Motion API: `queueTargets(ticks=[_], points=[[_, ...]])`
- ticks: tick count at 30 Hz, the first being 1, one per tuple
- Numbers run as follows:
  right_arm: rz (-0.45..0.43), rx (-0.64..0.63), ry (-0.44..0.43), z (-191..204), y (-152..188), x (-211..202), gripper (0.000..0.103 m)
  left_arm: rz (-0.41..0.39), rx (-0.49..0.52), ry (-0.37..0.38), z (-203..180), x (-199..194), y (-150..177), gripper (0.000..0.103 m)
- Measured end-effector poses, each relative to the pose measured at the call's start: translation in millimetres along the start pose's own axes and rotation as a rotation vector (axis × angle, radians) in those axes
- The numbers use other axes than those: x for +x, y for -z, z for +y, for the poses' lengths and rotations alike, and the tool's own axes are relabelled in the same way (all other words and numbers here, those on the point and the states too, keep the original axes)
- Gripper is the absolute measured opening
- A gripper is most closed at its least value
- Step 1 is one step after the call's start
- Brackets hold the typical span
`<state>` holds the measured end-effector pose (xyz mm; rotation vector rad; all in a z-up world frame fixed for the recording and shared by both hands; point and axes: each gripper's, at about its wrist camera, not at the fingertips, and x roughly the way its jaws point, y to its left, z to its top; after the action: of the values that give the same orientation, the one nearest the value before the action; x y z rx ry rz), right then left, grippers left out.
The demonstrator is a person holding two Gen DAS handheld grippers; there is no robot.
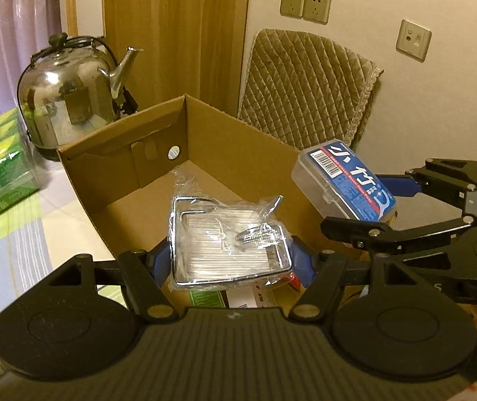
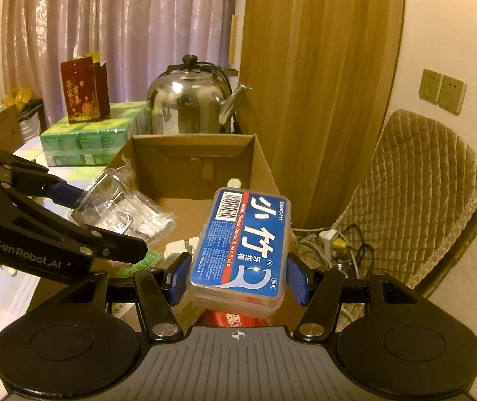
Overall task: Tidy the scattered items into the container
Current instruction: 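Release the soap rack with the left tool while the right tool drops the floss box in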
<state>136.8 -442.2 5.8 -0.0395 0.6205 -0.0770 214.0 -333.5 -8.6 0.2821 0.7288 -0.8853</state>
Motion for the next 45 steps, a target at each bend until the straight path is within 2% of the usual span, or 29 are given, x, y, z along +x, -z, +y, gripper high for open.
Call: queueTargets(ticks=[9, 22, 27, 39, 45], points=[[0.011, 0.0, -0.003, 0.1, 3.2, 4.0, 0.057, -0.02, -0.006, -0.01, 4.3, -9.3, 2.1, 0.067], [0.028, 0.002, -0.05, 7.5, -4.1, 16.6, 0.057, -0.112, -0.064, -0.089, 21.3, -66.3, 10.2, 0.068], [0.082, -0.001, -0.075, 9.4, -9.0, 31.2, 0.057, -0.115, -0.097, -0.097, 30.7, -71.6, 19.1, 0.068], [0.167, -0.011, -0.061, 15.6, -12.3, 55.6, 0.057, -0.105, -0.164, -0.109, 51.6, -74.2, 41.1, 0.072], [0.174, -0.011, -0.051, 16.8, -9.3, 57.1, 0.061, -0.093, -0.195, -0.121, 59.5, -80.0, 53.5, 0.072]])
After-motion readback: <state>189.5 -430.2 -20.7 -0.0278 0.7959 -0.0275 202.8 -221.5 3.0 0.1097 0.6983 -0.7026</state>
